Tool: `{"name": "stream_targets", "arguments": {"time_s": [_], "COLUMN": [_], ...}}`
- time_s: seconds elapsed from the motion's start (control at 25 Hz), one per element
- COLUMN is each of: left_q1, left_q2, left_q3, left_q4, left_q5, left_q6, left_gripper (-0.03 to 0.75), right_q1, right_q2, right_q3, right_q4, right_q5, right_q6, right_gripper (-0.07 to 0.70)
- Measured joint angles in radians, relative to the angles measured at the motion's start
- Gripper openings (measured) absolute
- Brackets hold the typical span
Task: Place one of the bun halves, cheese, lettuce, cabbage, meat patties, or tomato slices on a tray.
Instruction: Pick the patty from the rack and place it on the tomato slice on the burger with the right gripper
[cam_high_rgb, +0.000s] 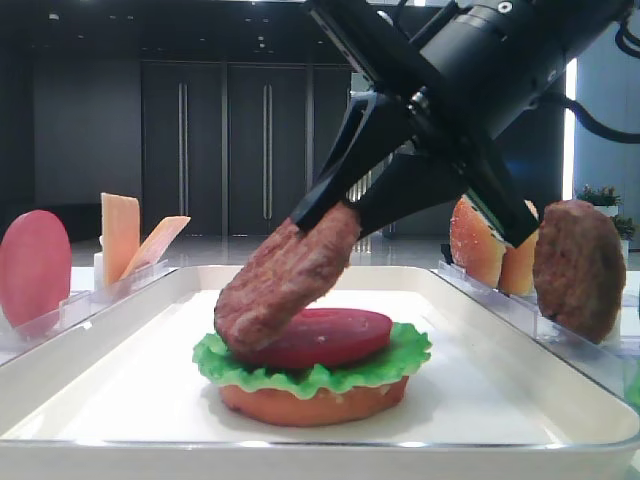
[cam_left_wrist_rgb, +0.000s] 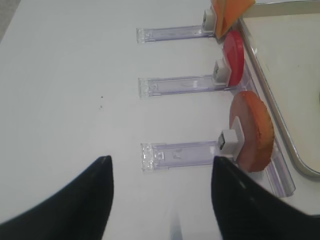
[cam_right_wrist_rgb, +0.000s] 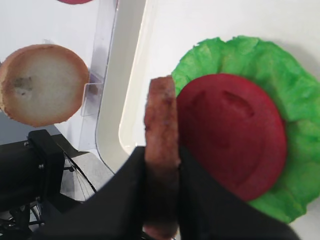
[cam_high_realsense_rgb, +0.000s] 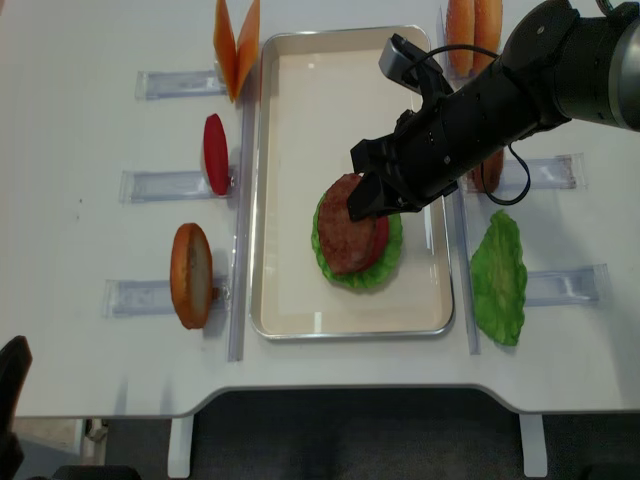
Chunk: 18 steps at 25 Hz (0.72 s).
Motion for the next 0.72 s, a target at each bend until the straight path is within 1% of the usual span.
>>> {"name": "stream_targets", "arguments": {"time_s": [0.16,0.32,0.72], "left_q1": [0.000,0.000,0.000], "left_q2": [0.000,0.000,0.000], "left_q3": [0.000,0.000,0.000], "left_q4": [0.000,0.000,0.000], "left_q5": [0.000,0.000,0.000], "left_q6": [0.000,0.000,0.000], "left_gripper": [0.471,0.471,0.471], "right_q1": [0.000,0.000,0.000], "right_q2": [0.000,0.000,0.000], "right_q3": [0.000,0.000,0.000], "right_q4": [0.000,0.000,0.000], "right_q5": [-0.002,-0.008,-0.038], "right_q6": [0.000,0.001,0.011], "right_gripper": [0.144,0.182,0.342]}}
